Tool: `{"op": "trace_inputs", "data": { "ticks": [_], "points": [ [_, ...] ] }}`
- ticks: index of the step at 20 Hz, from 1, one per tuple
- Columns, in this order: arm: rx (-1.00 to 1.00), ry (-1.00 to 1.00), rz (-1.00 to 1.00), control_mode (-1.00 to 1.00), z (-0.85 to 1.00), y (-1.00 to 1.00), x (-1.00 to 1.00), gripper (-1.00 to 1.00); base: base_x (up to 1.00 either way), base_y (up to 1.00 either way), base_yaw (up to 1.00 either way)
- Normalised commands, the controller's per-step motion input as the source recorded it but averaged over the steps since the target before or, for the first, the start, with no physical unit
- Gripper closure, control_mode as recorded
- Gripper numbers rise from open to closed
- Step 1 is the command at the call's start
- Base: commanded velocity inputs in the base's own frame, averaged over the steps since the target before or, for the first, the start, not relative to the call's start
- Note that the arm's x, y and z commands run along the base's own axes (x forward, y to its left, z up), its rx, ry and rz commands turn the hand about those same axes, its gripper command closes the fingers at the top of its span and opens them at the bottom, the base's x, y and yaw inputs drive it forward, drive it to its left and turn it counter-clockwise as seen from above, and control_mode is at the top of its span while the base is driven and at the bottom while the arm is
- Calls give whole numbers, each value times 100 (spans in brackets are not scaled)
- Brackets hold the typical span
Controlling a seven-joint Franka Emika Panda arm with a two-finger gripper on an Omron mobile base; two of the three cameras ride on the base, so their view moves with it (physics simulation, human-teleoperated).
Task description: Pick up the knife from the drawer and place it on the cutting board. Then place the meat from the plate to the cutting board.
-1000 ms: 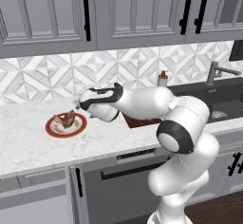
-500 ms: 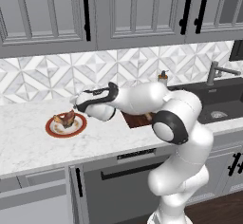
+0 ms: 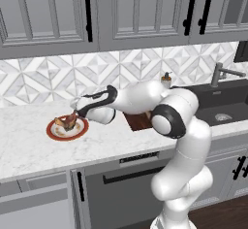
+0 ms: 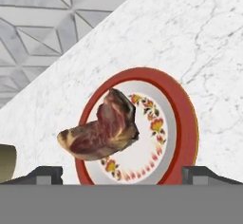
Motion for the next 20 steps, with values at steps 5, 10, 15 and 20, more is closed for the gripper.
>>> {"op": "trace_inputs", "data": {
  "ticks": [5, 10, 15, 20],
  "points": [
    [-8, 0, 0, -100, -21, 25, 3, -100, 0, 0, 0],
    [-5, 0, 0, -100, -7, 23, 20, -100, 0, 0, 0],
    [0, 0, 0, -100, 0, 22, 10, -100, 0, 0, 0],
    [0, 0, 0, -100, 0, 21, 17, -100, 0, 0, 0]
  ]
}}
